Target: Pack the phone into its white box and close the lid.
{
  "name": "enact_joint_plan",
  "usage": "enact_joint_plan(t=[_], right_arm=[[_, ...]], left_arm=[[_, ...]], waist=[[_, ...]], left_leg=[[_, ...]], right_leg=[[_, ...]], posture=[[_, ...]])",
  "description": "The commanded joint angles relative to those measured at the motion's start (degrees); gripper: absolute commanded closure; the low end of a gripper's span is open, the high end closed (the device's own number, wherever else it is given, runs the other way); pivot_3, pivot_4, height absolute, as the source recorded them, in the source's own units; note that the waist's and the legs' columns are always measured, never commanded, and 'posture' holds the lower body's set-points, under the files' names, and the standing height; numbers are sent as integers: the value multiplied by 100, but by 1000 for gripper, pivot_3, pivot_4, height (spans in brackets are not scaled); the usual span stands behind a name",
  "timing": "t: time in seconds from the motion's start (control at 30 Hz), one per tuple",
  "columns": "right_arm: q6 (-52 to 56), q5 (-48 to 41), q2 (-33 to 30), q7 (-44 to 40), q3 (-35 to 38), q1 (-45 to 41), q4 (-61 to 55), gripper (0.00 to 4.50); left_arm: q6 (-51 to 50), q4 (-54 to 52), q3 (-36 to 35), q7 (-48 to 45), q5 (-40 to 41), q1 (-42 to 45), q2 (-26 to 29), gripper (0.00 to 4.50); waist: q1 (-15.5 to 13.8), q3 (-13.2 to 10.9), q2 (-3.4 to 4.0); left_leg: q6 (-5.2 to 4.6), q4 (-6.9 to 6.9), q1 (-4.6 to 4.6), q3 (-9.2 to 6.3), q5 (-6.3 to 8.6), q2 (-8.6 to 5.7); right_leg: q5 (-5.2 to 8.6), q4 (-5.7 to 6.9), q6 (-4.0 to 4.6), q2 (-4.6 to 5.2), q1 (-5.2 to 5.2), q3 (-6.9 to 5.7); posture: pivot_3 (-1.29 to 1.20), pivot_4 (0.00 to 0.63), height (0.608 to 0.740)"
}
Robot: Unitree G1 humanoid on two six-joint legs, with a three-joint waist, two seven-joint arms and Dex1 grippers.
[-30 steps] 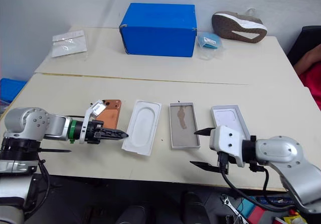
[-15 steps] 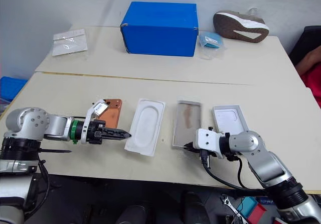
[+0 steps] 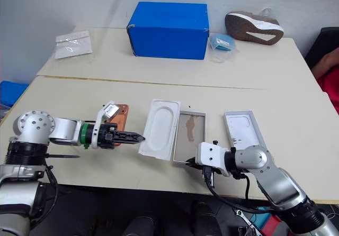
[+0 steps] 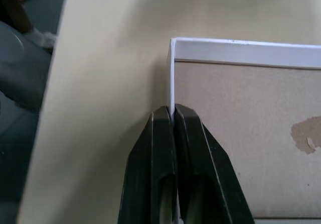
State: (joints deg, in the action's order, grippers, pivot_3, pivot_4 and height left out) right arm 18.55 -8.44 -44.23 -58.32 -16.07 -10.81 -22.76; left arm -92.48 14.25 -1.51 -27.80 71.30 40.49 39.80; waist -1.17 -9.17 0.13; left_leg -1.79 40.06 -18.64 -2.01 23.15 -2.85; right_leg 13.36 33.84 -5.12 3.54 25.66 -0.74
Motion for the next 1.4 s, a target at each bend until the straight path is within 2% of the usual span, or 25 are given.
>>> enact_joint_plan(t=[0.03,0.13,0.27,0.4,0.47,0.6,0.77,1.0,1.13,1.4], right_arm=[[-12,96,48,67,-55,22,-76,4283],[126,9,64,102,-2,72,-233,3515],[279,-76,-19,142,143,188,-555,2145],[911,-840,-231,239,1151,790,-1538,720],[1466,-1632,-256,306,2027,1210,-2124,87],[2178,-2737,-340,411,3580,1928,-2839,15],[2532,-3452,-369,606,4861,2597,-3181,15],[2627,-3876,-382,1121,5092,2741,-3291,15],[2585,-3919,-421,1285,5011,2777,-3302,15],[2497,-3917,-492,1394,4908,2820,-3270,15]], left_arm=[[-2,11,-47,309,294,274,-211,4500],[-2,118,-36,542,393,412,-446,4500],[-2,272,-19,786,485,541,-661,4500],[-2,505,-4,1115,404,703,-1106,4500],[-2,514,57,1230,377,737,-1279,4500],[-2,642,51,1548,178,770,-1607,4500],[-2,765,7,1941,87,718,-1881,4500],[-2,1030,-282,2501,-125,636,-2263,4500],[-2,893,-268,2776,158,494,-2334,4500],[-2,938,-506,3285,226,443,-2571,4500]], waist=[[-11,0,0],[-8,0,0],[-1,0,0],[-40,-1,2],[-43,-1,2],[-44,-1,2],[-33,-1,2],[-42,-1,1],[-43,-1,1],[-45,-1,1]], left_leg=[[0,0,0,-1,0,-1],[1,0,0,-2,-1,-3],[10,-1,0,-4,-6,-3],[14,0,-4,-14,-8,-3],[15,3,-9,-27,-8,-4],[16,5,-23,-48,-9,-7],[18,4,-21,-50,-11,-6],[22,3,-17,-49,-14,-8],[21,2,-17,-49,-14,-9],[23,2,-17,-49,-15,-10]], right_leg=[[0,0,0,1,0,-1],[0,0,0,2,0,-3],[0,1,0,1,0,-5],[0,1,0,3,-1,-12],[0,-2,0,5,-2,-23],[0,-9,0,10,-1,-37],[0,-6,0,9,-4,-35],[0,-1,0,10,-4,-31],[0,-2,0,11,-4,-31],[0,-1,0,11,-4,-31]], posture=[[0,150,740],[0,150,740],[0,150,740],[0,150,740],[0,150,740],[0,150,740],[0,150,740],[0,150,740],[0,150,740],[0,150,740]])
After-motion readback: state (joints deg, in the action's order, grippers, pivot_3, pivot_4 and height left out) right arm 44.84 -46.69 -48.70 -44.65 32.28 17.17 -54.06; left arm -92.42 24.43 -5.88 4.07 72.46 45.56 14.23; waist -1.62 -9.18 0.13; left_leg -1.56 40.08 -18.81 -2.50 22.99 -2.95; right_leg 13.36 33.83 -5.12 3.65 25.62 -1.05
